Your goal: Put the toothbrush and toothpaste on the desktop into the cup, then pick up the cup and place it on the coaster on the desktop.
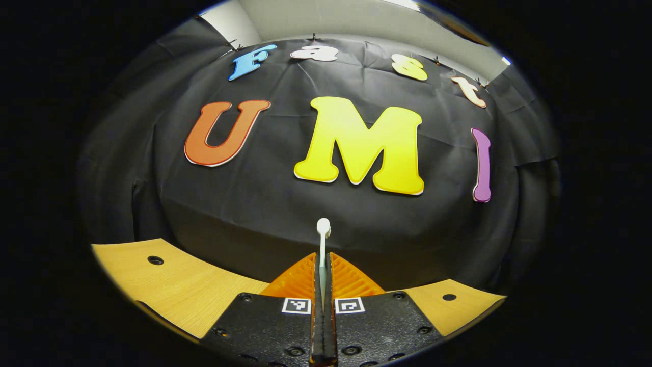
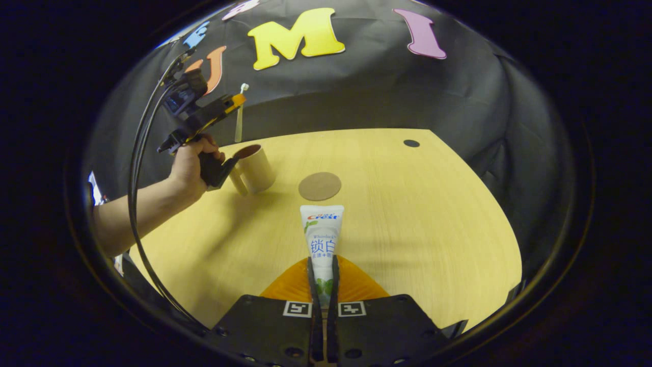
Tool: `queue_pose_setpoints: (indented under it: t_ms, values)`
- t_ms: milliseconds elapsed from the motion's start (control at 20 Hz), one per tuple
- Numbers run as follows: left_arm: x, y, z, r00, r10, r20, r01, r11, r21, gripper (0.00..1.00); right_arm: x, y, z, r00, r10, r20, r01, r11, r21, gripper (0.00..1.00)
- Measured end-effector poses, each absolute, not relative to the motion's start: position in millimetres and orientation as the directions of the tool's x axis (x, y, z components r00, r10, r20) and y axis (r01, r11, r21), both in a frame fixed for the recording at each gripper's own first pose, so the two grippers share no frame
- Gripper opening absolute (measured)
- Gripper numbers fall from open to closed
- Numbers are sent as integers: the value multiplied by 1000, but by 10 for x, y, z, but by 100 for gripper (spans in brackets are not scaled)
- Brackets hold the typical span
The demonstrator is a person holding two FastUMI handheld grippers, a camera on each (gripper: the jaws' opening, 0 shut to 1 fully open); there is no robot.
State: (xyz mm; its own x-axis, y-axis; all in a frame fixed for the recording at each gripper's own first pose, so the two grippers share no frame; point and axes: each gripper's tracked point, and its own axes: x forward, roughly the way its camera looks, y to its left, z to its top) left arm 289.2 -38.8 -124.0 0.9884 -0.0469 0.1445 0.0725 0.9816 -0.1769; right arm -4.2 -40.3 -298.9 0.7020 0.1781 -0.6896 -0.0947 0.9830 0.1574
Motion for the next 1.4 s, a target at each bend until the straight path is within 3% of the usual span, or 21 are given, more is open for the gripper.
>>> queue_pose_setpoints:
  t_ms: [1100, 1150, 1200, 1250, 1350, 1400]
  values:
    - [2759, -493, -1419, 996, -72, 61, 80, 988, -131, 13, 66, -390, -2966, 719, 174, -673, -96, 984, 152, 4]
    - [2738, -465, -1416, 996, -65, 60, 72, 989, -128, 27, 66, -378, -2961, 719, 174, -673, -97, 984, 151, 4]
    - [2718, -460, -1443, 996, -66, 55, 72, 989, -127, 31, 61, -370, -2954, 719, 177, -673, -99, 983, 154, 4]
    - [2702, -467, -1451, 996, -69, 50, 75, 989, -126, 50, 61, -355, -2949, 720, 179, -671, -100, 983, 154, 4]
    - [2651, -446, -1445, 997, -67, 42, 71, 990, -118, 68, 76, -327, -2923, 725, 181, -665, -109, 983, 149, 4]
    - [2606, -427, -1457, 997, -69, 35, 72, 991, -115, 92, 100, -309, -2904, 728, 185, -660, -113, 982, 150, 4]
